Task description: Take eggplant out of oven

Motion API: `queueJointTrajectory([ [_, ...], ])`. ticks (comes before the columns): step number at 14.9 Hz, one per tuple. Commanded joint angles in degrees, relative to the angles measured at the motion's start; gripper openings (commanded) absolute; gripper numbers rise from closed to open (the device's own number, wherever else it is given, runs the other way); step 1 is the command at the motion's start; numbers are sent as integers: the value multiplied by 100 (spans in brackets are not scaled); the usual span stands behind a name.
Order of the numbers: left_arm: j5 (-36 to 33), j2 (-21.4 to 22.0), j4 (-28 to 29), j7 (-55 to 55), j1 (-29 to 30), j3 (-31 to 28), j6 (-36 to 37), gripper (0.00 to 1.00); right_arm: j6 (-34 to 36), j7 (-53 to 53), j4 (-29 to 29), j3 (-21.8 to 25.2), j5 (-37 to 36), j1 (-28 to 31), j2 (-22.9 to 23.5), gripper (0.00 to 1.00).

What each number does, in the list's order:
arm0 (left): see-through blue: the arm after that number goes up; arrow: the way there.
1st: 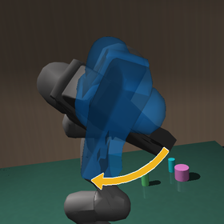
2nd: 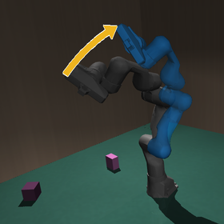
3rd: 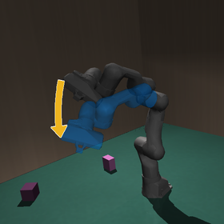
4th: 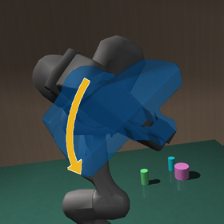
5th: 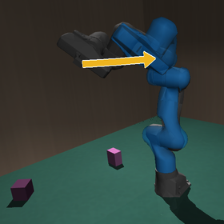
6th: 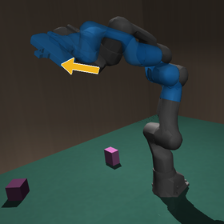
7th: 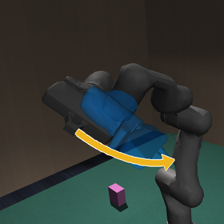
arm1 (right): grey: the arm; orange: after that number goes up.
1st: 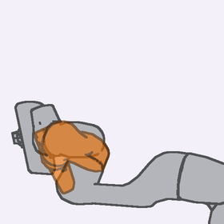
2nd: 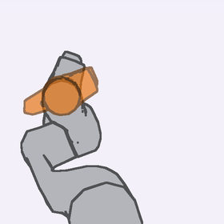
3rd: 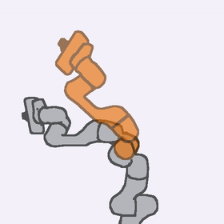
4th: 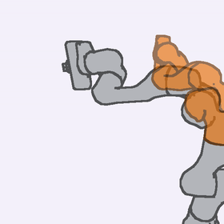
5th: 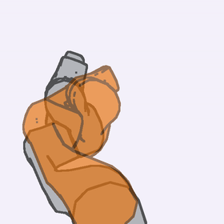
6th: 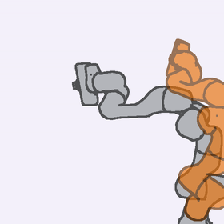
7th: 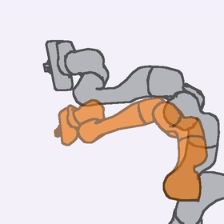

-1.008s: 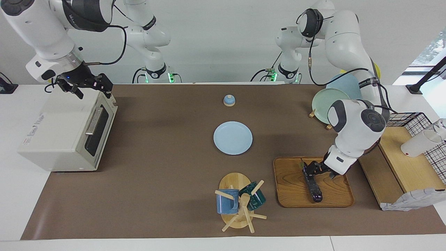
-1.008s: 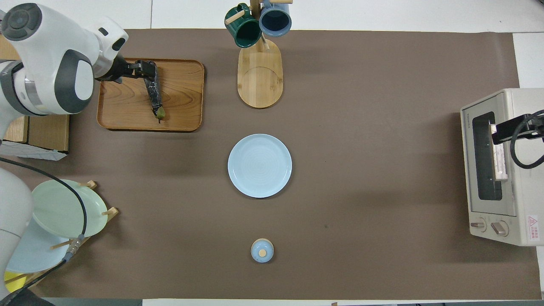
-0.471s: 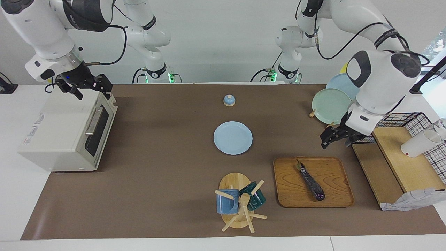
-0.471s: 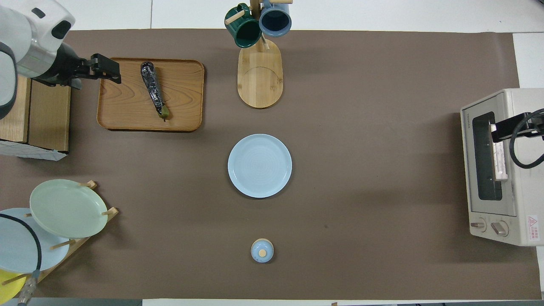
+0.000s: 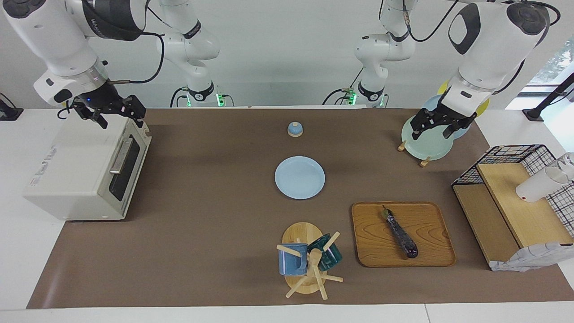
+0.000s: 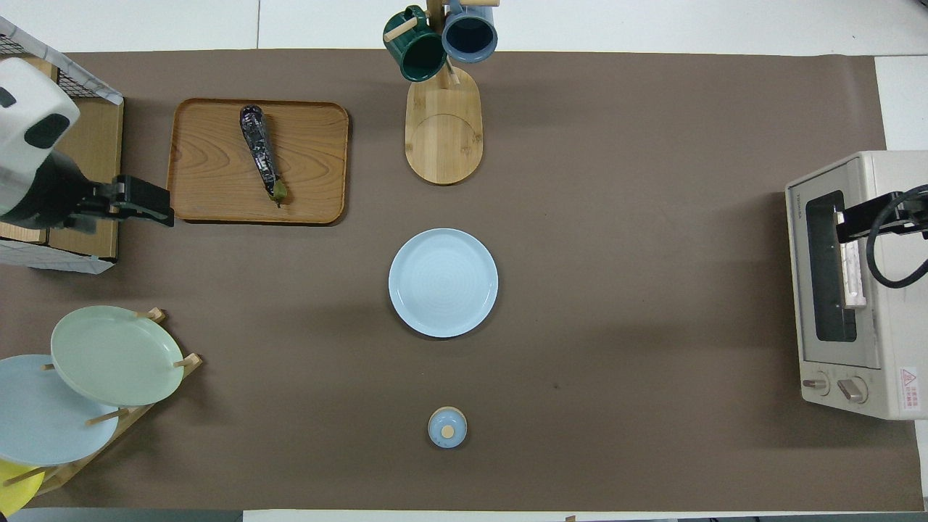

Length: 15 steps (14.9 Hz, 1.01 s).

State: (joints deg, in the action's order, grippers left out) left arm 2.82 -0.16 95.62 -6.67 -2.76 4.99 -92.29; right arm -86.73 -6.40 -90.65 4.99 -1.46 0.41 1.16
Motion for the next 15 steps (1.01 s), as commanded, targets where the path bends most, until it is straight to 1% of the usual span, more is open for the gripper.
queueJointTrajectory([
  [1, -71, 456, 834, 130, -23, 2, -393, 100, -90, 69, -93, -33, 41, 29, -98, 100],
  [2, -72, 430, 809, 209, -23, 2, -586, 100, -90, 69, -85, -33, 41, 29, -98, 100],
  [3, -106, 360, 661, 262, -32, 10, -605, 100, -90, 69, -93, -33, 41, 29, -98, 100],
  [4, -168, 246, 337, 262, -41, 11, -432, 100, -81, 69, -93, -33, 41, 29, -98, 100],
  [6, -177, 44, -269, 254, -32, 11, 393, 100, -81, 69, -93, -33, 41, 29, -98, 100],
  [7, -177, -1, -455, 254, -15, 2, 762, 100, -81, 69, -93, -33, 41, 29, -98, 100],
  [8, -177, -1, -527, 262, 38, 10, 983, 100, -81, 69, -93, -33, 41, 29, -107, 100],
  [9, -177, 8, -527, 262, 125, 37, 1020, 100, -81, 69, -93, -33, 41, 29, -98, 100],
  [15, -133, 8, -510, 253, 179, 46, 871, 100, -90, 69, -93, -33, 41, 29, -98, 100],
])
